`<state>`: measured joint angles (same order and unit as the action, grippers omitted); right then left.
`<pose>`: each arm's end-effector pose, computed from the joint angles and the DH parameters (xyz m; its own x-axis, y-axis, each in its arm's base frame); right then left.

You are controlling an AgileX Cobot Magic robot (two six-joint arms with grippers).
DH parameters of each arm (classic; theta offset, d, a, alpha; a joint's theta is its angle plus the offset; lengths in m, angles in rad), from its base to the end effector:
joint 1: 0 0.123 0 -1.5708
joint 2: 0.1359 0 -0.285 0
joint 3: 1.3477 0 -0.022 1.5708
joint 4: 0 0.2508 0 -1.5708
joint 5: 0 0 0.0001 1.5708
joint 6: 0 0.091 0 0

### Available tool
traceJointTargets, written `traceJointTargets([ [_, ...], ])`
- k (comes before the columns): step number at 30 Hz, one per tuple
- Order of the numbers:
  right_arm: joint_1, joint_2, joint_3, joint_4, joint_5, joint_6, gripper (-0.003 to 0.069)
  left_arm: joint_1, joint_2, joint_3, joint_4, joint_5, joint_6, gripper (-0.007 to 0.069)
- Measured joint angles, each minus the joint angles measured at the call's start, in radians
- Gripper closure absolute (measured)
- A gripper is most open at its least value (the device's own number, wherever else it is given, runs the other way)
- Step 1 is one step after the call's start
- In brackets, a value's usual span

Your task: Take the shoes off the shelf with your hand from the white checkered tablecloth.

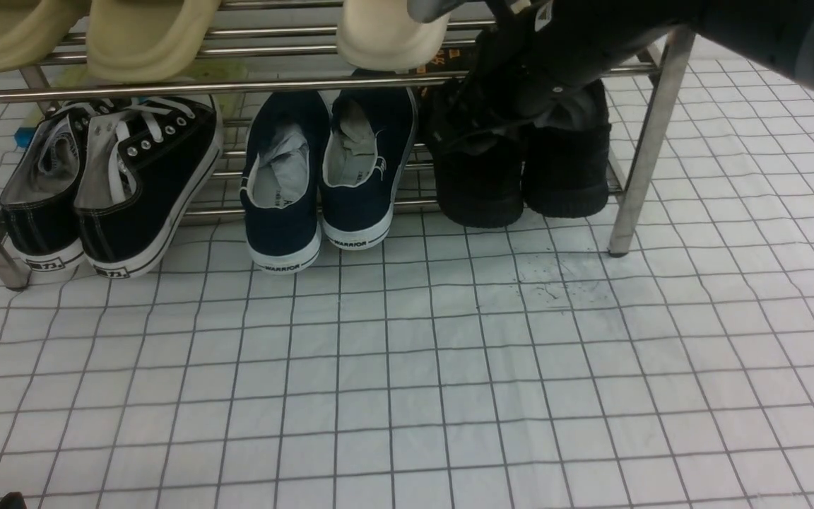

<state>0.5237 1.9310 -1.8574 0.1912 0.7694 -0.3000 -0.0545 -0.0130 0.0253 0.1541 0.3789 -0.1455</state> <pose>0.3856 0.2366 0.3377 -0.4870 -0.4657 -0.7389 -0.6669 0.7445 -0.0297 0.0526 0.0023 0.1717 -0.2950 0.0139 -0.9554 -0.0004 0.9999 0.0147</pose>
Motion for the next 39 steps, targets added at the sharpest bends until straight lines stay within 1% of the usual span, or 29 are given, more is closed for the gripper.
traceJointTargets([
  [5,0.000,0.039,-0.002,-0.050,-0.034,0.000,0.0099,0.000,0.000,0.000,0.001,0.000,0.000,0.0385],
  [8,0.000,0.065,-0.002,-0.080,-0.051,0.000,0.0097,0.000,0.000,0.000,0.001,0.000,0.000,0.0385],
  [14,0.000,0.100,-0.002,-0.177,-0.087,0.025,0.0095,0.000,0.000,0.000,0.001,0.000,0.000,0.0385],
  [17,0.000,0.110,-0.002,-0.203,-0.094,0.026,0.0095,0.000,0.000,0.000,0.001,0.001,0.000,0.0385],
  [26,0.000,0.155,-0.002,-0.208,-0.084,0.026,0.0095,0.000,0.000,0.000,0.001,0.001,0.000,0.0385],
  [28,0.000,0.156,-0.002,-0.208,-0.072,0.026,0.0112,0.000,0.000,0.000,0.001,0.001,0.000,0.0385],
  [29,0.000,0.156,-0.002,-0.209,-0.070,0.026,0.0130,0.000,0.000,0.000,0.001,0.001,0.000,0.0385],
  [31,0.000,0.156,-0.002,-0.212,-0.059,0.026,0.0192,0.000,0.000,0.000,0.001,0.001,0.000,0.0385],
  [33,0.000,0.156,-0.002,-0.214,-0.054,0.026,0.0293,0.000,0.000,0.000,0.001,0.001,0.000,0.0385],
  [34,0.000,0.156,-0.002,-0.217,-0.053,0.026,0.0318,0.000,0.000,0.000,0.001,0.001,0.000,0.0385],
  [35,-0.001,0.156,-0.003,-0.219,-0.052,0.026,0.0399,0.000,0.000,0.000,0.001,0.001,0.000,0.0385],
  [36,-0.002,0.156,-0.003,-0.219,-0.044,0.026,0.0503,0.000,0.000,0.000,0.001,0.001,0.000,0.0385],
  [37,-0.002,0.155,-0.003,-0.219,-0.040,0.026,0.0573,0.000,0.000,0.000,0.001,0.001,0.000,0.0385],
  [38,-0.002,0.154,-0.004,-0.218,-0.030,0.026,0.0620,0.000,0.000,0.000,0.001,0.001,0.000,0.0385],
  [39,-0.002,0.152,-0.004,-0.213,-0.021,0.026,0.0638,0.000,0.000,0.000,0.001,0.001,0.000,0.0385],
])
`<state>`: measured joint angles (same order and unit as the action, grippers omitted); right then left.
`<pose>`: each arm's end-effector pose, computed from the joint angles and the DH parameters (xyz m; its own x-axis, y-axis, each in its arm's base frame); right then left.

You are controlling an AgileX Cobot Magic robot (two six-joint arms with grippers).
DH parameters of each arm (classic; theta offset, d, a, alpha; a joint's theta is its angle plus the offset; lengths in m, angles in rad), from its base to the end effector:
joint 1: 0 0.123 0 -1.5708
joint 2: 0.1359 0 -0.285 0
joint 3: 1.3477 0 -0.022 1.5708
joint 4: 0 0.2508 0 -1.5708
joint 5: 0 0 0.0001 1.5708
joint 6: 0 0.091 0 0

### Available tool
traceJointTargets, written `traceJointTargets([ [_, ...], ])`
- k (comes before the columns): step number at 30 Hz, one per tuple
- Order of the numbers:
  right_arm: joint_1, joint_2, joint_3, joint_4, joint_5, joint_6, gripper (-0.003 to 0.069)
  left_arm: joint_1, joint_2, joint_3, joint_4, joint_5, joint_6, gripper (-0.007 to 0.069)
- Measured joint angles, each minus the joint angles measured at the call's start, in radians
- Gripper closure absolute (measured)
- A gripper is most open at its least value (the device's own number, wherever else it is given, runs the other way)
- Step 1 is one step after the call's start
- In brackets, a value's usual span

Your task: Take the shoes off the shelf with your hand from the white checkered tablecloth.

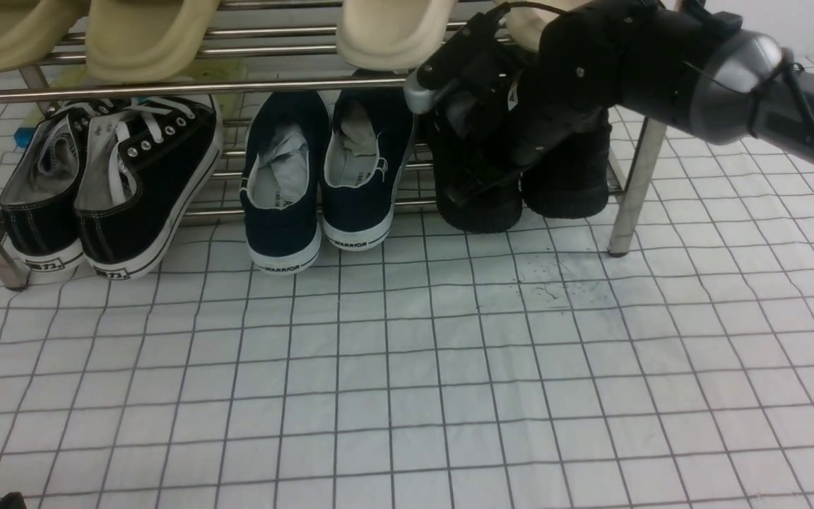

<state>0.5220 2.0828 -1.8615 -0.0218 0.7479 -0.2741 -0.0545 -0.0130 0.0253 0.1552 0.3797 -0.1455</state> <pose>0.4178 0.2388 0.2682 -0.5009 -0.6181 -0.6059 -0.6613 0.7249 -0.1928 0.0526 0.0024 0.1716 -0.2957 0.0149 -0.9552 -0.0006 0.9999 0.0158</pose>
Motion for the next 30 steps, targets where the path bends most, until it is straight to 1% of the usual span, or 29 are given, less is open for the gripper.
traceJointTargets([
  [6,0.001,-0.030,0.001,0.037,0.093,0.000,0.0642,0.000,0.000,0.000,0.000,0.000,0.000,0.0385],
  [20,0.001,-0.212,0.002,0.139,0.327,-0.017,0.0642,0.000,0.000,0.000,0.000,0.000,0.000,0.0385],
  [22,0.001,-0.278,0.002,0.179,0.381,-0.038,0.0642,0.000,0.000,0.000,0.000,0.000,0.000,0.0385],
  [24,0.001,-0.303,0.002,0.194,0.399,-0.041,0.0642,0.000,0.000,0.000,0.000,0.000,0.000,0.0385],
  [26,0.001,-0.364,0.002,0.231,0.465,-0.047,0.0642,0.000,0.000,0.000,0.000,0.000,0.000,0.0385],
  [30,0.001,-0.414,0.002,0.286,0.517,-0.049,0.0642,0.000,0.000,0.000,0.000,0.000,0.000,0.0385],
])
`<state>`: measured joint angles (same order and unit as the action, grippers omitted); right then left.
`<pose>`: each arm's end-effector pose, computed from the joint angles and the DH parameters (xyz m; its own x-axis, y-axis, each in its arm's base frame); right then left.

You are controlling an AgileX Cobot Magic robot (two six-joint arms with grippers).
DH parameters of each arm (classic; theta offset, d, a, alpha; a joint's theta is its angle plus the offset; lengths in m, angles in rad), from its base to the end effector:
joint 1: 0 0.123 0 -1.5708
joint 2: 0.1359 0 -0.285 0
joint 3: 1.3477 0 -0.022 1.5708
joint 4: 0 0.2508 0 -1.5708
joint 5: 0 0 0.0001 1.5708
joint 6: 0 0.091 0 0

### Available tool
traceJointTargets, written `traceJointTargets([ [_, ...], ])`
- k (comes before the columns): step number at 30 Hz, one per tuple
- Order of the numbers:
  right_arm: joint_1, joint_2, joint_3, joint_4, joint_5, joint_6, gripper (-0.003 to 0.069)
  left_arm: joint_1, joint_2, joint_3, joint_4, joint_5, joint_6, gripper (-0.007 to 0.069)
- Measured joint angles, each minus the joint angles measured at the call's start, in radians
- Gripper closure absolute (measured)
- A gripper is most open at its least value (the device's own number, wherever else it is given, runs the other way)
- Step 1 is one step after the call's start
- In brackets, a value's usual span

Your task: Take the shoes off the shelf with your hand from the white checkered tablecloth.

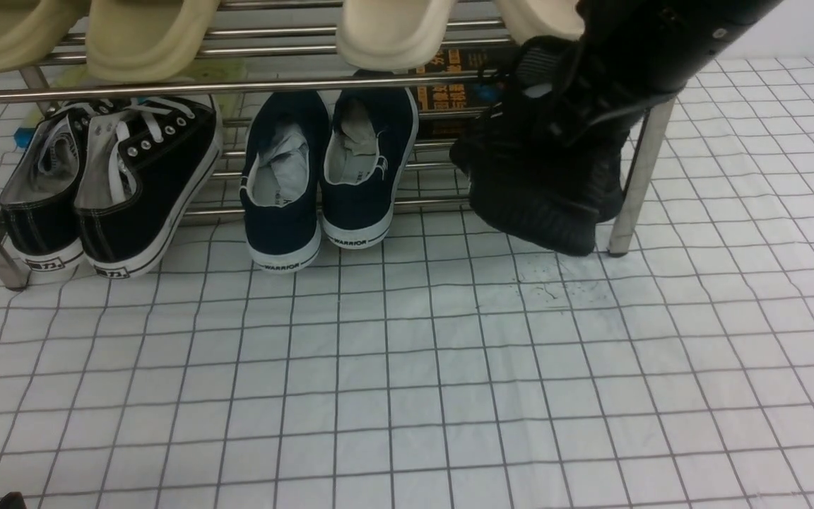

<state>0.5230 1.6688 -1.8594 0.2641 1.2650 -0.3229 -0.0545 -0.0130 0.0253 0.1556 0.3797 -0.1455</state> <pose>0.2923 0.1947 0.4171 -0.5525 -0.5861 -0.5927 -0.7587 0.6480 0.0664 0.0526 0.0024 0.1716 -0.2957 0.0153 -0.9552 -0.0006 0.9999 0.0162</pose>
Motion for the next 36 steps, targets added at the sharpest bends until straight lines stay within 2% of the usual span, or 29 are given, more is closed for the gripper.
traceJointTargets([
  [5,0.025,-0.025,0.011,0.038,-0.001,0.000,0.0642,0.000,0.000,0.000,0.000,0.000,0.000,0.0385],
  [8,0.118,-0.049,0.029,0.020,-0.001,0.018,0.0641,0.000,0.000,0.000,0.000,0.000,0.000,0.0385],
  [15,0.309,-0.080,0.101,-0.121,0.001,0.167,0.0641,0.000,0.000,0.000,0.000,0.000,0.000,0.0385],
  [19,0.411,-0.082,0.187,-0.264,0.001,0.274,0.0639,0.000,0.000,0.000,0.000,0.000,0.000,0.0385],
  [23,0.448,-0.082,0.245,-0.344,0.002,0.350,0.0639,0.000,0.000,0.000,0.000,0.000,0.000,0.0385],
  [28,0.448,-0.082,0.308,-0.438,-0.011,0.388,0.0639,0.000,0.000,0.000,0.000,0.000,0.000,0.0385],
  [36,0.448,-0.068,0.337,-0.461,-0.125,0.393,0.0639,0.000,0.000,0.000,0.000,0.000,0.000,0.0385],
])
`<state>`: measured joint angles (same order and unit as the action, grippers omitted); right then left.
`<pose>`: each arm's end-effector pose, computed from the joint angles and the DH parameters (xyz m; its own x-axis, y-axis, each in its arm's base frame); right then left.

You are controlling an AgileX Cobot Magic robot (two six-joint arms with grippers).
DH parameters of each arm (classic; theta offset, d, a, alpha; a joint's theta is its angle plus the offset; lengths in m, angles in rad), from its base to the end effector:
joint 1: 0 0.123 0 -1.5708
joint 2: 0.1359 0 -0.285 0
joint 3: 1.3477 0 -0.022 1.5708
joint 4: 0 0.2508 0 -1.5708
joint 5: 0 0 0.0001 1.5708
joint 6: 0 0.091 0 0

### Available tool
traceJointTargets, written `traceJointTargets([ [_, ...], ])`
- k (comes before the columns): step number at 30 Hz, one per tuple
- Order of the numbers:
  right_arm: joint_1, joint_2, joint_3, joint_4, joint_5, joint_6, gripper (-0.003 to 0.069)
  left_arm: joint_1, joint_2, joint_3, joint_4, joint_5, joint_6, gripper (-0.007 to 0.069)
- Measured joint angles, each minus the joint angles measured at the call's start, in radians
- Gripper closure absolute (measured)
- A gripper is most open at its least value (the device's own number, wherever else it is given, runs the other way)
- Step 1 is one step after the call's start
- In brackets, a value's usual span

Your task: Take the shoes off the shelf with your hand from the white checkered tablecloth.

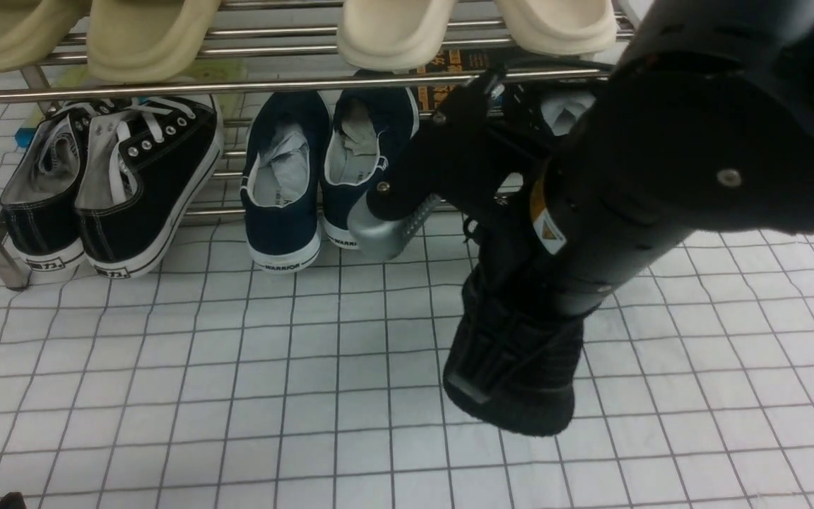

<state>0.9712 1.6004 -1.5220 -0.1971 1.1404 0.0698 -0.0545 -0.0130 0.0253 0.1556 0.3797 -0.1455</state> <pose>0.2031 0.2684 0.3475 -0.4987 -0.7528 -0.4298 -0.7757 0.6088 -0.1663 0.0526 0.0024 0.1716 -0.2957 0.0153 -0.9552 -0.0006 0.9999 0.0162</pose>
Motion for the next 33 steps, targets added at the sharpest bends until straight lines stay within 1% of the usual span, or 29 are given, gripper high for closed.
traceJointTargets([
  [4,0.000,0.038,0.000,-0.026,-0.063,-0.007,0.0639,0.000,0.000,0.000,0.000,0.000,0.000,0.0385],
  [10,0.000,0.113,0.000,-0.074,-0.122,-0.070,0.0638,0.000,0.000,0.000,0.000,0.000,0.000,0.0385],
  [17,0.000,0.187,0.000,-0.108,-0.143,-0.091,0.0638,0.000,0.000,0.000,0.000,0.000,0.000,0.0385],
  [20,0.000,0.221,0.000,-0.108,-0.145,-0.090,0.0627,0.000,0.000,0.000,0.000,0.000,0.000,0.0385],
  [22,0.000,0.240,0.000,-0.101,-0.146,-0.085,0.0605,0.000,0.000,0.000,0.000,0.000,0.000,0.0385],
  [24,0.000,0.259,0.000,-0.075,-0.147,-0.082,0.0533,0.000,0.000,0.000,0.000,0.000,0.000,0.0385],
  [25,0.001,0.265,0.000,-0.061,-0.147,-0.082,0.0480,0.000,0.000,0.000,0.000,0.000,0.000,0.0385],
  [26,0.001,0.265,0.000,-0.060,-0.147,-0.082,0.0460,0.000,0.000,0.000,0.000,0.000,0.000,0.0385],
  [27,0.001,0.267,0.000,-0.043,-0.140,-0.082,0.0388,0.000,0.000,0.000,0.000,0.000,0.000,0.0385],
  [28,0.001,0.267,0.000,-0.040,-0.139,-0.082,0.0367,0.000,0.000,0.000,0.000,0.000,0.000,0.0385],
  [29,0.001,0.267,-0.004,-0.039,-0.117,-0.081,0.0296,0.000,0.000,0.000,0.000,0.000,0.000,0.0385],
  [30,0.001,0.267,-0.012,-0.039,-0.098,-0.081,0.0268,0.000,0.000,0.000,0.000,0.000,0.000,0.0385],
  [31,0.001,0.267,-0.014,-0.039,-0.087,-0.081,0.0265,0.000,0.000,0.000,0.000,0.000,0.000,0.0385],
  [32,-0.001,0.267,-0.040,-0.039,-0.039,-0.081,0.0264,0.000,0.000,0.000,0.000,0.000,0.000,0.0385],
  [33,-0.004,0.267,-0.061,-0.039,-0.007,-0.081,0.0291,0.000,0.000,0.000,0.000,0.000,0.000,0.0385],
])
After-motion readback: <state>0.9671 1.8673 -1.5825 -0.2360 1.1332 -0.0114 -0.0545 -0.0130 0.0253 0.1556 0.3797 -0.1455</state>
